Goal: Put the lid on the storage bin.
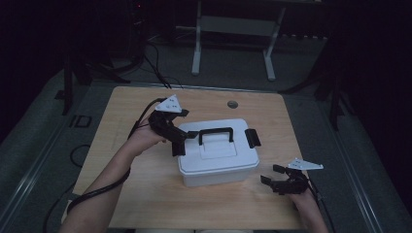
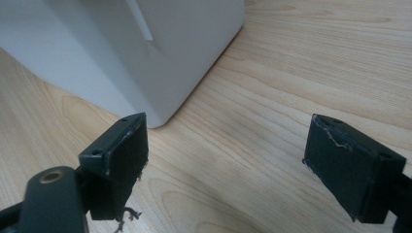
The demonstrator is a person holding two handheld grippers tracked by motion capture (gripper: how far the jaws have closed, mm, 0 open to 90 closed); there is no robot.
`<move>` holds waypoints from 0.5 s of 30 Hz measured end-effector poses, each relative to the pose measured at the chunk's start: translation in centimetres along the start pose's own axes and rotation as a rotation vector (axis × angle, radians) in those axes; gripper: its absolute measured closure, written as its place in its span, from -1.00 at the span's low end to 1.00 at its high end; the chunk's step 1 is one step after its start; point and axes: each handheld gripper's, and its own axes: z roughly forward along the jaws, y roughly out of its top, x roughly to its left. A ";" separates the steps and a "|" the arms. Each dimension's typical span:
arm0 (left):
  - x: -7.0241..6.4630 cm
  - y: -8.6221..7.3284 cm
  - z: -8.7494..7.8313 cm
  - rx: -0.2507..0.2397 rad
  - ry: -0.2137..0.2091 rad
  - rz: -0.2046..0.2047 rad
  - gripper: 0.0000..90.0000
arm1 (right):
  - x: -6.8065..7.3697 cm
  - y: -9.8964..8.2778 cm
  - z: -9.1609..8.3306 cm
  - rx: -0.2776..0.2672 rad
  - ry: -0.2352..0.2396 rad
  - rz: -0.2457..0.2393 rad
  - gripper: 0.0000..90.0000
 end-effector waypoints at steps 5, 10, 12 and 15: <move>0.7 -1.9 -2.2 -0.037 0.028 -0.032 -0.69 | 0.0 0.0 0.0 -0.001 0.000 0.003 -0.65; 1.2 -3.3 -3.6 -0.028 0.040 -0.049 -0.69 | -0.1 -0.1 0.1 0.005 0.012 0.009 -0.65; 1.3 -3.9 -4.3 -0.030 0.050 -0.051 -0.69 | -0.1 -0.1 0.1 0.004 0.010 0.007 -0.65; 1.3 -4.8 -5.1 -0.038 0.052 -0.059 -0.69 | -0.1 -0.1 0.0 -0.005 0.006 0.007 -0.65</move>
